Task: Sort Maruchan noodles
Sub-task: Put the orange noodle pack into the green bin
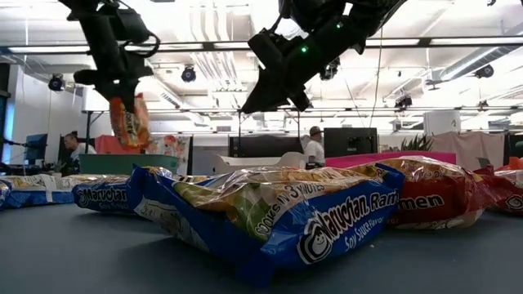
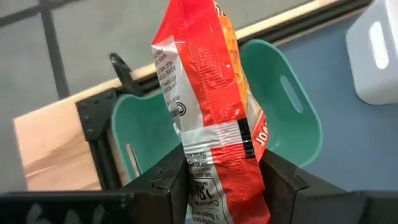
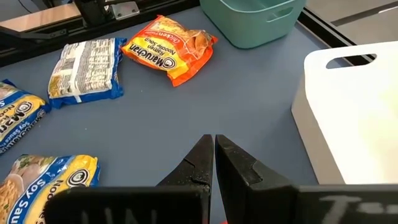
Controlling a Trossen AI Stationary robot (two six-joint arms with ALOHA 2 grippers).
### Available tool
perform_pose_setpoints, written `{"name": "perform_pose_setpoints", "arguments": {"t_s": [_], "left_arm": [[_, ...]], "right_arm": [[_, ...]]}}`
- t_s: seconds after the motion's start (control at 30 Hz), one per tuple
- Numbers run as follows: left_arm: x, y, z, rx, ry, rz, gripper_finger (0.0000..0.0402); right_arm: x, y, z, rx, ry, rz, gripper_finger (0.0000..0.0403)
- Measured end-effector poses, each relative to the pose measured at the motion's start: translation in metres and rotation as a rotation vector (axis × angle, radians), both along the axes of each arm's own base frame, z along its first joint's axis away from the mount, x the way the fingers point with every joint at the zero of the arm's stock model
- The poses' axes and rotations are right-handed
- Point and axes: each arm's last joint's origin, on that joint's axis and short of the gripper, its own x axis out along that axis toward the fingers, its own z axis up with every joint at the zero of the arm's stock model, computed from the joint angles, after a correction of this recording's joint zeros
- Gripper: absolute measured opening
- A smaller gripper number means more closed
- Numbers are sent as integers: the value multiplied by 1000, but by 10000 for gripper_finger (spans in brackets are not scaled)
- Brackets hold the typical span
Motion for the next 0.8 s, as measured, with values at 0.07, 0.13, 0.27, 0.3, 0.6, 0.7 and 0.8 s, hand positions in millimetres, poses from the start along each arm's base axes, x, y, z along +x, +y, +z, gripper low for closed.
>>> {"name": "perform_pose_setpoints", "arguments": {"t_s": [0.07, 0.13, 0.27, 0.3, 0.6, 0.7, 0.8], "left_arm": [[3, 2, -3, -8, 7, 11, 122], [7, 5, -6, -13, 14, 16, 122], [16, 17, -13, -3, -10, 24, 122], [19, 21, -15, -9, -31, 19, 122], [38, 38, -45, -124, 12, 9, 122], [42, 38, -49, -148, 10, -11, 122], [45, 39, -50, -165, -22, -32, 122]], "right_arm": [[0, 0, 0, 0, -1, 0, 9], [0, 0, 0, 0, 0, 0, 9], [0, 0, 0, -2, 0, 1, 9], [0, 0, 0, -2, 1, 1, 9], [-1, 0, -1, -1, 16, 2, 9], [-1, 0, -2, -6, 24, 5, 9], [-1, 0, -2, -13, 27, 10, 9]]}}
